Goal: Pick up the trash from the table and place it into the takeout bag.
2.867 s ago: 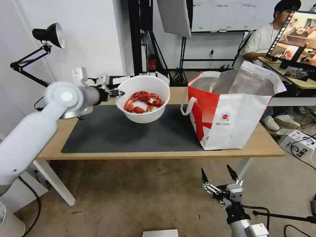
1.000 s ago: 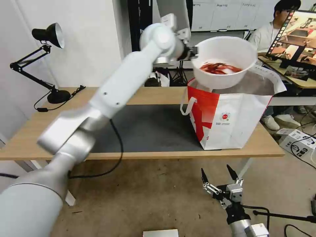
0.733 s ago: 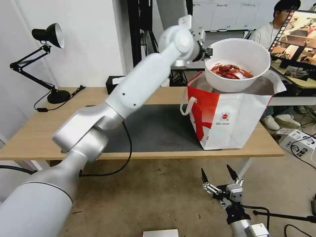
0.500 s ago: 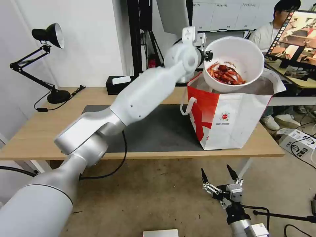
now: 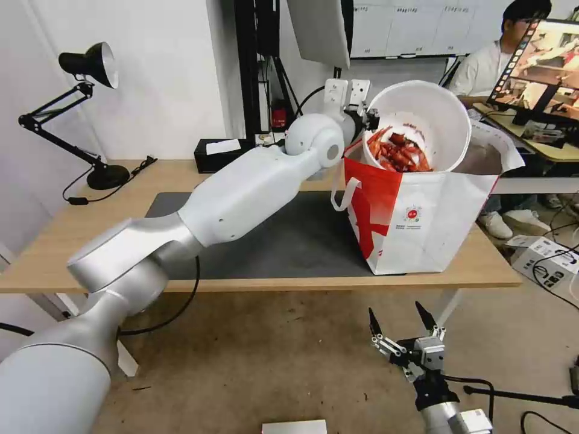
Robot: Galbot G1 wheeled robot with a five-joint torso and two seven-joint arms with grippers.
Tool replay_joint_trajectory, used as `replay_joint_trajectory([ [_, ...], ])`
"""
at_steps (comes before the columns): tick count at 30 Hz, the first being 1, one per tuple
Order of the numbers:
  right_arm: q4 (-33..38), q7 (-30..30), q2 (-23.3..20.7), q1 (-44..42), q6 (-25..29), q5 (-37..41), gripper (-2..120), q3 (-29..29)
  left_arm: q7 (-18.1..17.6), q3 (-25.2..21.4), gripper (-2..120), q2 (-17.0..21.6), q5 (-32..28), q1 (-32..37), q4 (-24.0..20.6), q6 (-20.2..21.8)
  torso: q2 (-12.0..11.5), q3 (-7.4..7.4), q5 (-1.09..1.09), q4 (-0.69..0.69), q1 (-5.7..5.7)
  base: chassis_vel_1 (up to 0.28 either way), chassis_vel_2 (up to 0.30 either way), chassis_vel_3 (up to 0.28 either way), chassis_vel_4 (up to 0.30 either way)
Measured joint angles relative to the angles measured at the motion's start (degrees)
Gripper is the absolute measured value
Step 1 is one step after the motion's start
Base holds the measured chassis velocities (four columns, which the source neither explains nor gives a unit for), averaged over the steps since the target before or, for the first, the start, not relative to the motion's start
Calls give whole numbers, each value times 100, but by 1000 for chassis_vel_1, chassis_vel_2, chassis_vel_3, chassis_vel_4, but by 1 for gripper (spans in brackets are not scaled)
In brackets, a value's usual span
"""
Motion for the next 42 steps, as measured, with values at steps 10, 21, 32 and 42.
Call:
replay_joint_trajectory([
  [10, 0, 0, 0, 0, 0, 0, 100, 0, 95, -66, 0, -12, -775, -90, 185, 821, 0, 0, 0, 0, 0, 0, 0, 0, 0],
  [21, 0, 0, 0, 1, 0, 0, 100, 0, -31, -45, 0, -182, -1009, -109, 434, 1314, 0, 0, 1, 1, 0, 0, 0, 0, 0],
  [32, 0, 0, 0, 0, 0, 0, 100, 0, -37, -102, 23, -249, -1247, -94, 338, 1363, 0, 0, 1, 1, 0, 0, 0, 0, 0],
  [42, 0, 0, 0, 0, 0, 0, 100, 0, -69, -186, 60, -295, -1248, -90, 316, 1359, 0, 0, 1, 0, 0, 0, 0, 0, 0],
])
